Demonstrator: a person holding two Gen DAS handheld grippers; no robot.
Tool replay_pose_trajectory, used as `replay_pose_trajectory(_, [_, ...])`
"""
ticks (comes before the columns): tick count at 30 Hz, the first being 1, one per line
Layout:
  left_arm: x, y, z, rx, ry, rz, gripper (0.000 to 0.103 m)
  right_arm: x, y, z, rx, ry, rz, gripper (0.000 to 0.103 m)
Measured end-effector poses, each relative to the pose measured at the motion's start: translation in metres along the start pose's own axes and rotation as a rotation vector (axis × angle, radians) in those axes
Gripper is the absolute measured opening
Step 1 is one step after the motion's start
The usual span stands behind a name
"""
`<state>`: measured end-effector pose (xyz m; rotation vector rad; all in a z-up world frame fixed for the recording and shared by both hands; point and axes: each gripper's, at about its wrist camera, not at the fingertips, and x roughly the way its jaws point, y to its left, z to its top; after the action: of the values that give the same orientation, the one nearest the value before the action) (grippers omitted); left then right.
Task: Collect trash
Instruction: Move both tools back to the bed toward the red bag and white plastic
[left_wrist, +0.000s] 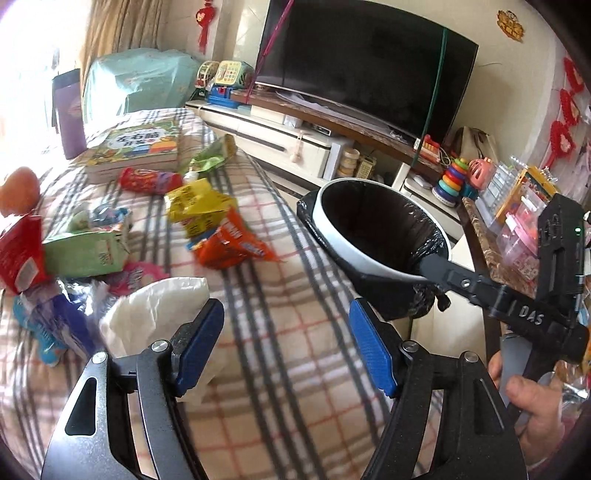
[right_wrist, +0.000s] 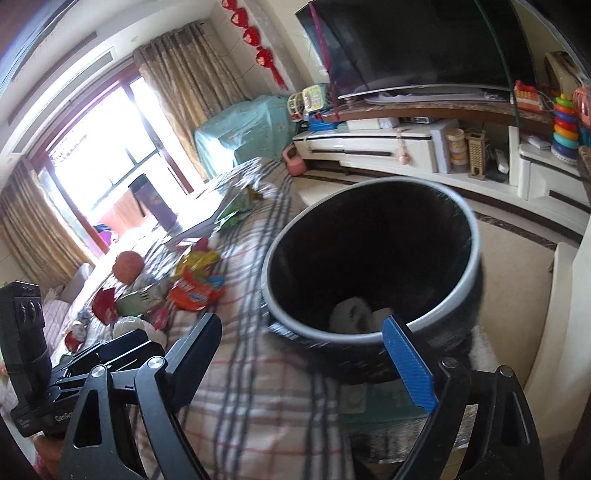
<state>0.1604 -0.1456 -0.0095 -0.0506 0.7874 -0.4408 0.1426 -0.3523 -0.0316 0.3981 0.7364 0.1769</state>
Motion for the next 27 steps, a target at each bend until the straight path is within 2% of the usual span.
replay_pose_trajectory(4, [-0.019, 0.009, -0.006, -0.018, -0.028, -0.023, 0.072, 0.007, 0.016, -0.008, -0.017, 0.016, 0.026, 0.09])
replay_pose_trajectory(9, [-0.044, 0.02, -0.014, -0.036, -0.069, -0.102, 0.072, 0.011, 0.033, -0.015, -0.038, 0.021, 0.041, 0.09])
replay_pose_trajectory(12, [-0.057, 0.022, -0.019, -0.028, -0.089, -0.113, 0.072, 0.011, 0.04, -0.018, -0.046, 0.021, 0.05, 0.09])
replay_pose_trajectory(17, [-0.073, 0.031, -0.031, -0.018, -0.109, -0.047, 0.072, 0.014, 0.053, -0.027, -0.057, 0.036, 0.063, 0.09])
replay_pose_trajectory(27, [-0.092, 0.092, -0.06, -0.149, -0.107, 0.077, 0.072, 0.025, 0.091, -0.046, -0.112, 0.086, 0.12, 0.09])
